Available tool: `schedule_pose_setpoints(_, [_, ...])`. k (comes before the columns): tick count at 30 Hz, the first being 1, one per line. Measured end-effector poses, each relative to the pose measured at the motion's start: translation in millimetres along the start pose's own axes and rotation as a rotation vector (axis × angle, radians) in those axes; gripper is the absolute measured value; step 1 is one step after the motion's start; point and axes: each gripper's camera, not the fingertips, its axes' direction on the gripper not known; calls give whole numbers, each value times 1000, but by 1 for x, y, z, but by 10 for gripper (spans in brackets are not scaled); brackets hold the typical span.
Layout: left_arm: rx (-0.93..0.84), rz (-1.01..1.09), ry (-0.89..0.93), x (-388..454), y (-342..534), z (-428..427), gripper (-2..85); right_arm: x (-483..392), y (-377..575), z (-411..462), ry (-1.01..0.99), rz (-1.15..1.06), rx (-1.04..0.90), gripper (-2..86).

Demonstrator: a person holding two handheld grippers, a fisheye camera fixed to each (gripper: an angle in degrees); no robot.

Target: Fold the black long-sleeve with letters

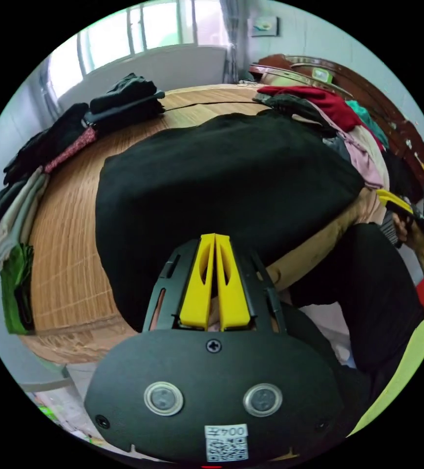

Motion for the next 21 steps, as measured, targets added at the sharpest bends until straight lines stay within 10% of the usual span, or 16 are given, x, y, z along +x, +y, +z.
schedule_pose_setpoints(14, [-62,22,-17,-34,-13,2,1,-6,-65,51,-104,-326,-196,37])
schedule_pose_setpoints(21, [-40,9,3,-53,-7,1,1,45,-46,50,-184,-61,-159,37])
